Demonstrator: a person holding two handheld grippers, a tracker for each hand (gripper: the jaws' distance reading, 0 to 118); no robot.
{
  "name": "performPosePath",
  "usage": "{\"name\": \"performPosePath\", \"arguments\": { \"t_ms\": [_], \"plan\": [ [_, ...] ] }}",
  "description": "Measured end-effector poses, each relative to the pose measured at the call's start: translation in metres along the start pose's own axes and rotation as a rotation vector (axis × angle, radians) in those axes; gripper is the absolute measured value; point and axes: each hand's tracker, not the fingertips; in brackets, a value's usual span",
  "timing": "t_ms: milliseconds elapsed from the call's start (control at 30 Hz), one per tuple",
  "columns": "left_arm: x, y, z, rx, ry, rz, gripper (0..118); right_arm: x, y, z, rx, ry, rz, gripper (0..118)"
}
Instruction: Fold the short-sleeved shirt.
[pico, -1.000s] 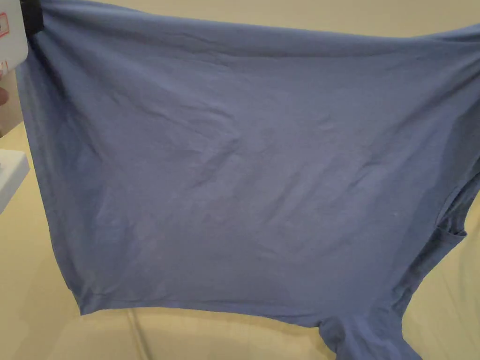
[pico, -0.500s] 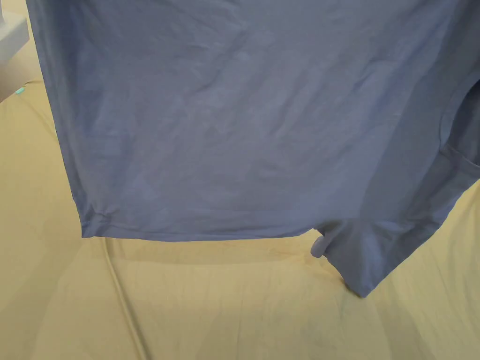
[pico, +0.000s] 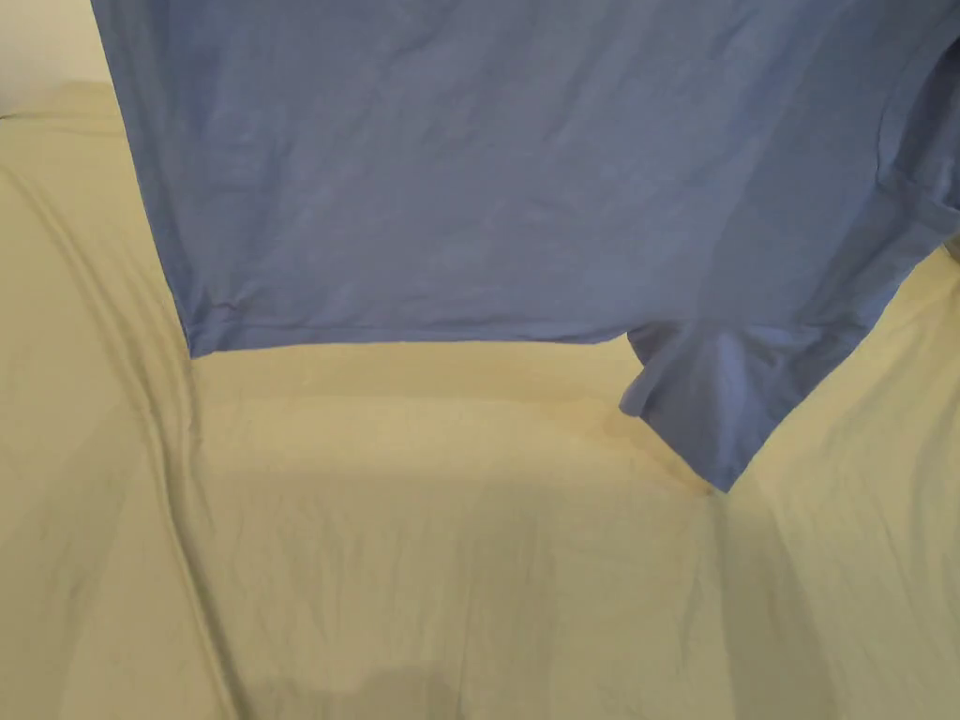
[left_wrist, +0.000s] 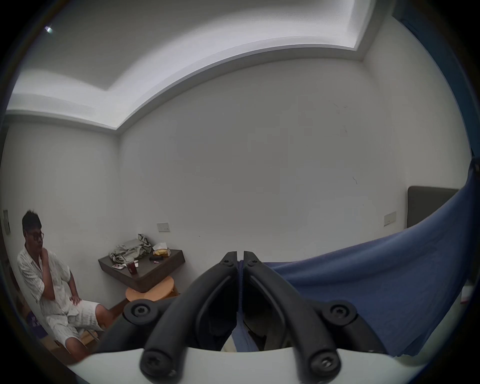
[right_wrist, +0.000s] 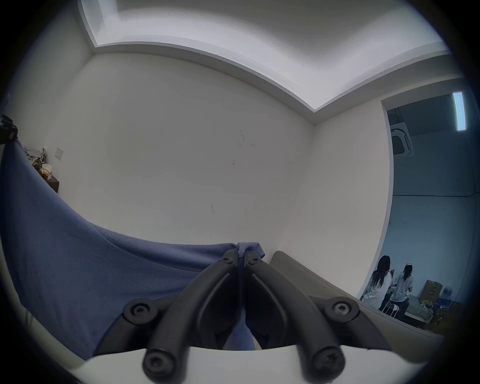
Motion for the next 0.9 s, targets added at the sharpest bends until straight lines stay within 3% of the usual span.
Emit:
{"name": "performPosePath", "arguments": {
  "t_ms": [167, 233, 400, 533, 700, 867, 900],
  "plan": [
    [0.009, -0.002, -0.032, 0.006, 0.019, -0.016, 0, -0.011, 0.002, -0.034, 0.01, 0.003, 0.028, 2],
    [0.01, -0.008, -0.049, -0.007, 0.007, 0.035, 0, -0.017, -0.003, -0.047, 0.0, 0.007, 0.048, 2],
    [0.028, -0.042, -0.077, -0.033, 0.01, -0.03, 0, -0.04, -0.039, -0.066, -0.048, 0.033, 0.009, 2],
    [0.045, -0.09, -0.098, -0.069, 0.008, -0.103, 0, -0.064, -0.092, -0.08, -0.092, 0.075, 0.036, 2],
    [0.055, -0.161, -0.113, -0.128, -0.009, -0.127, 0, -0.089, -0.16, -0.071, -0.17, 0.147, 0.008, 2],
    [0.058, -0.243, -0.096, -0.221, -0.052, -0.119, 0, -0.111, -0.234, -0.037, -0.261, 0.227, 0.003, 2],
    [0.059, -0.256, -0.066, -0.237, -0.065, -0.117, 0, -0.113, -0.25, -0.026, -0.288, 0.249, -0.004, 2]
  ]
}}
